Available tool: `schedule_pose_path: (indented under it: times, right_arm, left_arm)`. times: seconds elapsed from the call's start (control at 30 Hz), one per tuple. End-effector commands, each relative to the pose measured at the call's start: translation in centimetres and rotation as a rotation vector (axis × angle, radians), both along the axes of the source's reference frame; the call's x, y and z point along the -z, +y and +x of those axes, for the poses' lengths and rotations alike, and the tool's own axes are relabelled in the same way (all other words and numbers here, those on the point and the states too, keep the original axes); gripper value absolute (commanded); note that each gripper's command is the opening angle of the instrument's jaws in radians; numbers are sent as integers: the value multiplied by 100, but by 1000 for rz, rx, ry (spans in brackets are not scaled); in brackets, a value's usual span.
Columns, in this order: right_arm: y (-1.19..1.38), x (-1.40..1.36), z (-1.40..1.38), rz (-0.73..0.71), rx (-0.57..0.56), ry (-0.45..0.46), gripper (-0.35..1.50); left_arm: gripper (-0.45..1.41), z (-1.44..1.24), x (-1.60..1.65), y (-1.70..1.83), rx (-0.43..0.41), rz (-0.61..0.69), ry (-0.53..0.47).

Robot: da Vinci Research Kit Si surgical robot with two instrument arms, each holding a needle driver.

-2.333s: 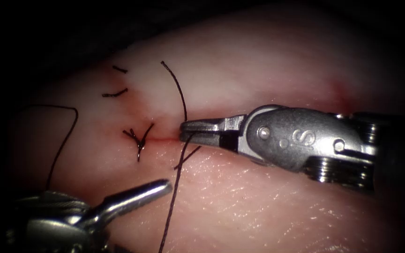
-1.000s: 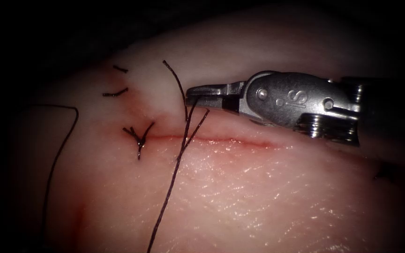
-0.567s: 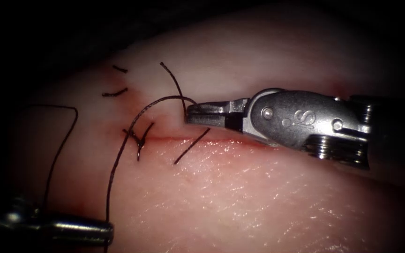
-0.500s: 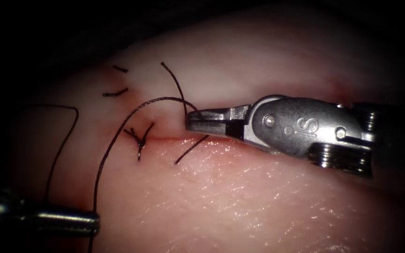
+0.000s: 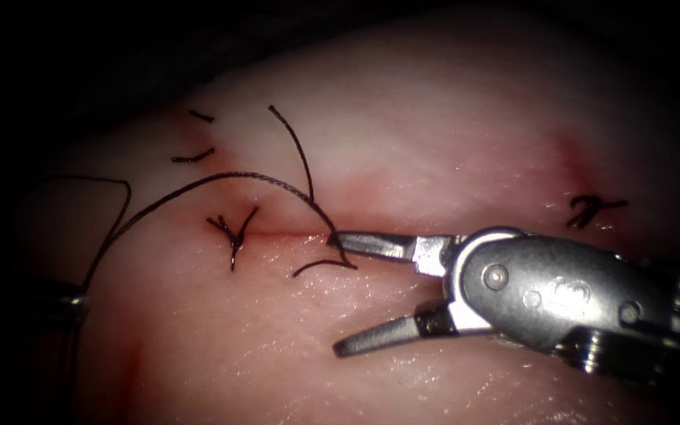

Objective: Wound Closure
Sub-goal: Using the left gripper, loop the suture twice around the right gripper counter-clockwise.

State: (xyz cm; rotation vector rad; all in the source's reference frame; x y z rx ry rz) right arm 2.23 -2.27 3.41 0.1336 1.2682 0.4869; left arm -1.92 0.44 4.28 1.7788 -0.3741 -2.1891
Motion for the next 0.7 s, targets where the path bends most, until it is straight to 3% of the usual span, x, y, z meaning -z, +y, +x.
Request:
schedule_pose_path:
  times: [0.03, 0.13, 0.2, 0.3, 0.33, 0.37, 0.53, 0.7]
  right_arm:
    - [22, 2, 0, 3, -11, 9, 131]
    - [39, 6, -9, 18, -28, 17, 130]
    - [54, 7, -15, 30, -37, 22, 116]
    - [76, 4, -14, 50, -38, 17, 56]
    - [84, -3, -9, 58, -30, 3, -15]
    - [93, -12, -2, 64, -23, -12, -35]
    - [107, -47, 21, 27, 0, -56, -35]
    - [94, -78, 53, -5, 81, -40, -35]
  left_arm:
    - [-45, -4, -3, 10, 4, -12, 0]
    - [-45, -4, -3, 11, 5, -17, 3]
    - [-45, -3, -3, 13, 11, -16, 1]
    - [-45, -3, -4, 16, 16, -14, -9]
    - [-45, -3, -5, 17, 13, -19, -25]
    - [-45, -3, -5, 19, 22, 22, -32]
    - [-45, -4, -8, 22, 39, 110, -42]
    - [-45, -4, -8, 26, 41, 111, -86]
